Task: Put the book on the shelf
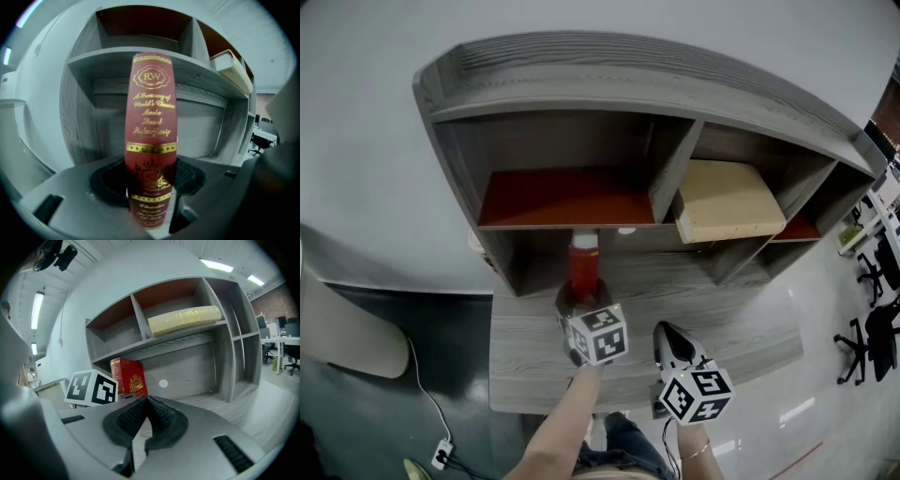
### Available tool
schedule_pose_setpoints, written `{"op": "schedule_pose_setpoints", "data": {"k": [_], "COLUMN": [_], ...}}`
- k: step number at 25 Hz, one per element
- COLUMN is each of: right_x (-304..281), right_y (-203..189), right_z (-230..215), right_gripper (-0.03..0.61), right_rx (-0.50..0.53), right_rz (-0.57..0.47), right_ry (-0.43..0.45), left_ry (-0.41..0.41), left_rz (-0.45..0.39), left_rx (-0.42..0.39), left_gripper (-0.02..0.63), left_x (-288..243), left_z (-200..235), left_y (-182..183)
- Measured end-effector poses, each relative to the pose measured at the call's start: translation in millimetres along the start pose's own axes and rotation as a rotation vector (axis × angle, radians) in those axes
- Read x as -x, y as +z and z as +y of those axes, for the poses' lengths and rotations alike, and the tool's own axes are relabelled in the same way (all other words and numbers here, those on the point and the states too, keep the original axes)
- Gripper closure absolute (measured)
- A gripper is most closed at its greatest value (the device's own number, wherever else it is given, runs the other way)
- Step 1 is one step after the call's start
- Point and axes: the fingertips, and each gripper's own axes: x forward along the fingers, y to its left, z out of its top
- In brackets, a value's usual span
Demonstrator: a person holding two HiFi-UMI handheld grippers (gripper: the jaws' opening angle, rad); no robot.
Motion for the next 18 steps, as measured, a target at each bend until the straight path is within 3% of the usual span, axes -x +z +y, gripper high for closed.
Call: {"op": "schedule_pose_setpoints", "data": {"k": [18], "right_x": [-8], "right_y": [1], "right_z": [-28], "right_gripper": [0.569], "right_rx": [-0.009], "right_rz": [0.028], "right_ry": [0.005], "left_ry": [0.053], "left_rz": [0.076], "left_rx": [0.012], "left_gripper": [0.379], "left_x": [-41], "left_z": [-10], "left_y": [-20]}}
